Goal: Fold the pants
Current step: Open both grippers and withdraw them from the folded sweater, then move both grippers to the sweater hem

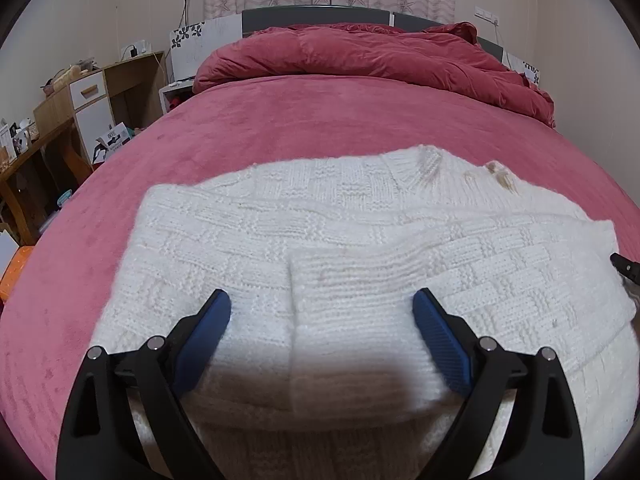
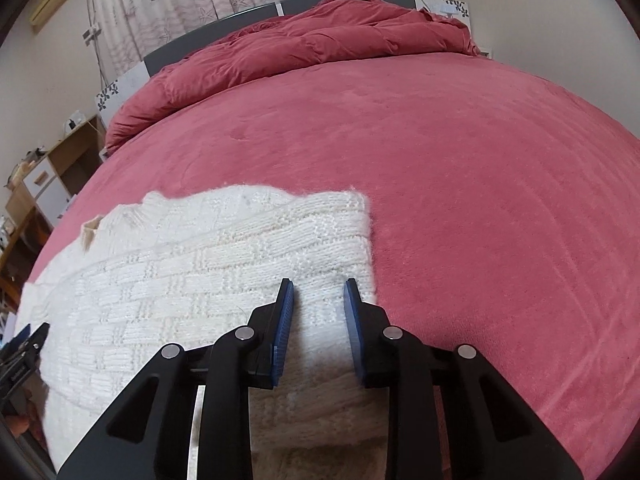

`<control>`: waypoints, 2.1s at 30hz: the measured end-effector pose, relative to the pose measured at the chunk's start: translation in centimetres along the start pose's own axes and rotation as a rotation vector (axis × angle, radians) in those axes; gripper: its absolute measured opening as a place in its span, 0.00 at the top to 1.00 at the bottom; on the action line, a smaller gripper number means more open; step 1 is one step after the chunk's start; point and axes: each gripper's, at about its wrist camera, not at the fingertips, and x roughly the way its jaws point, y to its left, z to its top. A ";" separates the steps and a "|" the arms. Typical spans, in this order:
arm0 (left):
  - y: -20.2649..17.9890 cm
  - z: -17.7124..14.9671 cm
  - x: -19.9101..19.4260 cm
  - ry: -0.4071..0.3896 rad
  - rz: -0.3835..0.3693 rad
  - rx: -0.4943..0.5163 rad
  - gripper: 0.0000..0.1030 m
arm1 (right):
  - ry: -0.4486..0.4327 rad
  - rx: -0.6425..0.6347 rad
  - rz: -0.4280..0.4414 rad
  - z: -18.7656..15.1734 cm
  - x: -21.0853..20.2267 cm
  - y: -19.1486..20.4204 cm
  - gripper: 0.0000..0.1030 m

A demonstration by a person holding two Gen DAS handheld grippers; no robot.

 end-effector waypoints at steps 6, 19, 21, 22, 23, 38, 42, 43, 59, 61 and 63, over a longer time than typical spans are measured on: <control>0.0 -0.4 -1.2 -0.008 0.040 -0.001 0.05 | -0.050 -0.063 -0.016 -0.7 -2.8 2.0 0.50; 1.7 -4.1 -4.8 0.044 0.085 0.023 0.02 | 0.015 -0.094 -0.002 -2.7 -3.1 3.2 0.50; 2.8 -5.0 -4.6 0.072 0.073 -0.010 0.02 | 0.018 -0.061 0.012 -2.8 -2.6 2.5 0.50; 3.3 -5.2 -4.9 0.069 0.056 -0.036 0.02 | 0.018 -0.055 0.012 -2.7 -2.7 2.4 0.50; 3.6 -5.3 -5.0 0.066 0.053 -0.045 0.02 | 0.015 -0.057 0.009 -2.7 -2.9 2.5 0.50; 4.2 -8.5 -7.5 0.114 0.041 -0.055 0.02 | 0.010 -0.098 0.072 -7.1 -9.4 3.4 0.38; 4.6 -9.4 -8.3 0.122 0.022 -0.072 0.02 | 0.042 -0.084 0.090 -8.8 -10.3 3.2 0.28; 4.7 -9.6 -8.5 0.124 0.021 -0.071 0.02 | 0.049 -0.075 0.093 -9.3 -10.4 3.2 0.26; 10.4 -14.6 -16.0 0.140 -0.255 -0.054 0.02 | 0.135 0.061 0.295 -13.2 -16.6 -0.4 0.21; 12.3 -15.5 -16.6 0.141 -0.292 -0.125 0.02 | 0.162 0.095 0.328 -13.6 -17.3 -1.8 0.27; 14.2 -16.4 -16.7 0.146 -0.380 -0.205 0.03 | 0.183 0.104 0.336 -13.8 -17.7 -3.0 0.29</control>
